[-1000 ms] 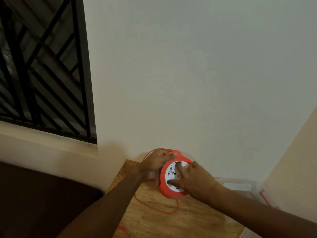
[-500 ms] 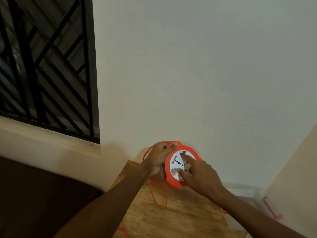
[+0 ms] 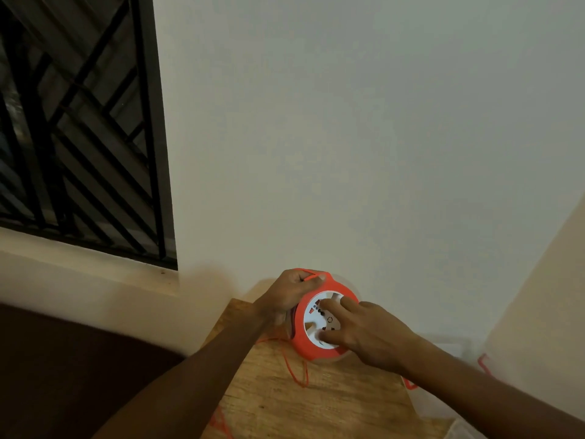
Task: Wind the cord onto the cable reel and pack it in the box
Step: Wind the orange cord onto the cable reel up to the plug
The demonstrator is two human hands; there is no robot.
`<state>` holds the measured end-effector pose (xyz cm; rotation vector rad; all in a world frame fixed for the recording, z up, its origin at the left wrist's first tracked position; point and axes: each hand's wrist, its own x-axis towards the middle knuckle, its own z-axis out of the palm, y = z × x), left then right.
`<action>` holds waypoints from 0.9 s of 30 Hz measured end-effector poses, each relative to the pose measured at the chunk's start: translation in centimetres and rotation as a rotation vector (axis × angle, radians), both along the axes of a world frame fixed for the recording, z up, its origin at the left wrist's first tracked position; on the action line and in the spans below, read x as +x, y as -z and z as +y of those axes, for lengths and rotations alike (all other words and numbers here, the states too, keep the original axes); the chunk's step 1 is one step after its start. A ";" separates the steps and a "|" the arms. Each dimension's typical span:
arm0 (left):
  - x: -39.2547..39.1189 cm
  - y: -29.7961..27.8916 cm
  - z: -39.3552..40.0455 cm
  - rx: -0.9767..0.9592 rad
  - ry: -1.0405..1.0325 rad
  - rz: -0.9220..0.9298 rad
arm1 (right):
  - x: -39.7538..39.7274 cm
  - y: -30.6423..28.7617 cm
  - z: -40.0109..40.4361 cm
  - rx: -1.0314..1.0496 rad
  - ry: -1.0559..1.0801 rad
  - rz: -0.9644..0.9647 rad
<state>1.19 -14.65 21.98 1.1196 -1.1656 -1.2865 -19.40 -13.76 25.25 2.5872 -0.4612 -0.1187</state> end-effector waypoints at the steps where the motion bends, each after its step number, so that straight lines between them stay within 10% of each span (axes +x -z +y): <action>1: 0.0 0.0 0.1 0.002 0.005 0.009 | 0.0 -0.1 0.1 -0.012 -0.014 0.013; 17: -0.2 0.7 -0.1 0.010 -0.027 0.074 | 2.9 0.9 0.7 -0.126 0.198 0.094; 27: -0.6 1.2 -0.5 -0.084 -0.274 0.037 | 4.6 1.6 0.5 0.505 0.745 -0.696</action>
